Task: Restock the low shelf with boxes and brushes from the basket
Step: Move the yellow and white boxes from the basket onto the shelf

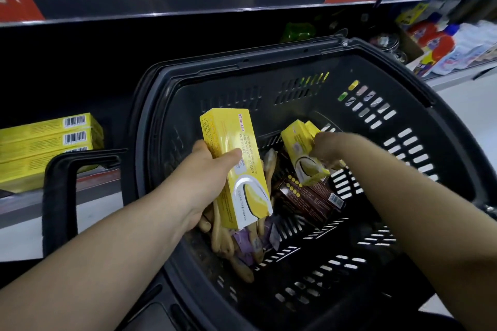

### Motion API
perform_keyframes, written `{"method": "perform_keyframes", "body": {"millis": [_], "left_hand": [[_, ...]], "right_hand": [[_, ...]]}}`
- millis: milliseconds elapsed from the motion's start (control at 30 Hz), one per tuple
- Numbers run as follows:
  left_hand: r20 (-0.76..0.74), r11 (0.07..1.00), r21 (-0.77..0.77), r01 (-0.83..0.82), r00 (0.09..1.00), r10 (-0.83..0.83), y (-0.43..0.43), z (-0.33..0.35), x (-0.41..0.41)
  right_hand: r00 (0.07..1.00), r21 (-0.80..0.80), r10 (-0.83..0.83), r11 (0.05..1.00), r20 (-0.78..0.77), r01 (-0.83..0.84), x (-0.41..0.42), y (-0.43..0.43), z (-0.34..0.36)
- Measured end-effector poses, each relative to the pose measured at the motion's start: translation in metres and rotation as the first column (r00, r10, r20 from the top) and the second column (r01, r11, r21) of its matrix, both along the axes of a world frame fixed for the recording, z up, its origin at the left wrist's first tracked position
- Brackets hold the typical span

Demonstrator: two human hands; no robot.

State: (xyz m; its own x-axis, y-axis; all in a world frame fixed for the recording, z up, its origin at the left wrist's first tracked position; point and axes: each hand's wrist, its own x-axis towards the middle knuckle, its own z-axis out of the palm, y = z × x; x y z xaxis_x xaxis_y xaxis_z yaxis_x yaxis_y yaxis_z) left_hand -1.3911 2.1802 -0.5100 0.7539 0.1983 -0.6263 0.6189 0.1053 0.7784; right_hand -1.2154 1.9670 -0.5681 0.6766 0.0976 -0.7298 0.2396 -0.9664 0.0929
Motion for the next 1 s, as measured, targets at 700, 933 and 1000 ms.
{"method": "perform_keyframes", "body": {"millis": [700,933,1000], "left_hand": [[0.051,0.987,-0.149,-0.063,0.996,0.072,0.001,0.016,-0.005],[0.075,0.999,0.017,-0.030,0.997,0.029,0.000,0.008,-0.005],[0.082,0.999,0.017,-0.027,0.996,0.026,0.000,0.007,-0.004]], "right_hand": [[0.741,0.644,0.101,0.582,-0.664,0.498,-0.048,0.029,0.090],[0.959,0.213,-0.058,0.977,0.277,-0.003,0.026,-0.013,0.029],[0.975,0.068,-0.037,0.997,0.218,0.023,0.026,-0.021,0.003]]}}
